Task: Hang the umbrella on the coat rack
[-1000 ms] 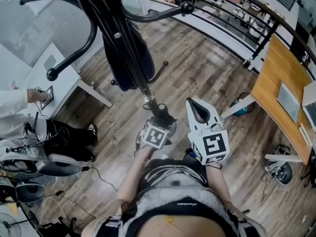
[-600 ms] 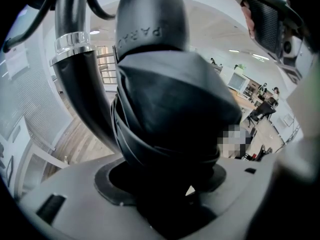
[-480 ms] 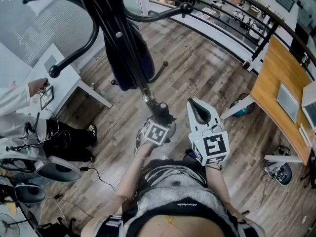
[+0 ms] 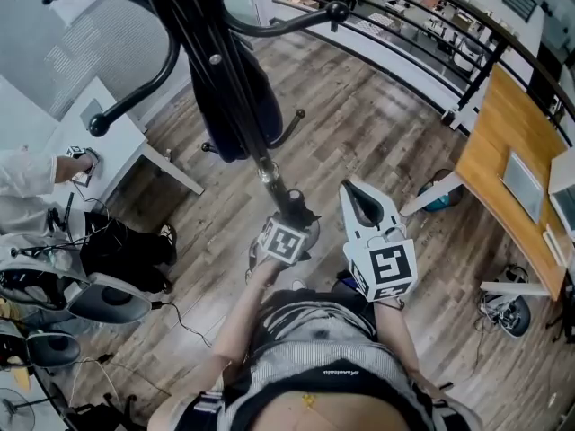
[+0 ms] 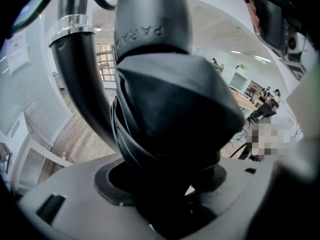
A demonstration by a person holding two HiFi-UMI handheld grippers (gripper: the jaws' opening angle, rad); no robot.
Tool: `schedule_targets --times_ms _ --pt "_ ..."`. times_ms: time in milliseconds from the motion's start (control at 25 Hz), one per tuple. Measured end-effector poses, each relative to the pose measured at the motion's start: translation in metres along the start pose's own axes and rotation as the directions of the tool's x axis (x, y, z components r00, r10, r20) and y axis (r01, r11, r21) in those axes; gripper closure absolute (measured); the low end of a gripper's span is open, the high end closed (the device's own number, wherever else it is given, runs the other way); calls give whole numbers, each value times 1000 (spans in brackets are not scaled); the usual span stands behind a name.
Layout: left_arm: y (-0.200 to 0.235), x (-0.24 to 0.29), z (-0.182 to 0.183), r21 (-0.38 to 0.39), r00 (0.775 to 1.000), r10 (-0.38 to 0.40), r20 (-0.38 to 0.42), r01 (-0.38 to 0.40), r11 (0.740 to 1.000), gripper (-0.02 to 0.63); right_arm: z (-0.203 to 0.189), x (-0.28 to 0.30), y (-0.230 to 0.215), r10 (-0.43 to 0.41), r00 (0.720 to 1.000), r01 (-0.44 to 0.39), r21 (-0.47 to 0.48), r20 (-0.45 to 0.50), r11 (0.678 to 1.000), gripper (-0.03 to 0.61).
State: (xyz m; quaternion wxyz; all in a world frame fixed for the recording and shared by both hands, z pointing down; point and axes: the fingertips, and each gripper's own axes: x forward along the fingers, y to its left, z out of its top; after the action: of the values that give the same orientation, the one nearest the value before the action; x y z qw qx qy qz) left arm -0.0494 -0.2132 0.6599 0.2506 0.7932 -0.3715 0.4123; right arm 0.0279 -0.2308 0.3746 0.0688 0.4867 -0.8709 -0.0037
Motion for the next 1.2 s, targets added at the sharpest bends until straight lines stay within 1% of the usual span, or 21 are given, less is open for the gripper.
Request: schedule_targets --times_ms 120,240,360,560,720,880,1040,1200 --pt "0 2 -4 3 1000 8 -8 -8 1000 344 -2 -1 -1 -6 1000 6 5 -1 1000 574" --pt "6 4 -13 -17 999 25 -28 -26 1000 344 -1 -1 0 0 1000 0 2 1 1000 574" --pt "8 7 -15 -37 1000 19 -25 -20 999 344 -3 -1 -1 0 1000 0 2 -6 1000 574" --pt "12 9 -20 -47 999 14 -31 -16 999 344 -6 2 1 1 1000 -1 4 -14 1000 574" --pt "14 10 -20 -57 1000 8 -14 -9 998 342 -5 2 1 5 1000 -5 2 -13 1000 574" --pt "14 14 -18 -48 1000 9 24 -8 999 341 -5 3 1 6 1000 -6 2 -15 1000 574" --pt "18 19 -22 -83 999 6 36 -3 997 341 -4 3 4 14 1000 -14 -9 -16 1000 574" --pt "22 21 -21 -46 998 45 48 -43 998 339 -5 0 5 14 1000 -15 -9 -17 1000 574"
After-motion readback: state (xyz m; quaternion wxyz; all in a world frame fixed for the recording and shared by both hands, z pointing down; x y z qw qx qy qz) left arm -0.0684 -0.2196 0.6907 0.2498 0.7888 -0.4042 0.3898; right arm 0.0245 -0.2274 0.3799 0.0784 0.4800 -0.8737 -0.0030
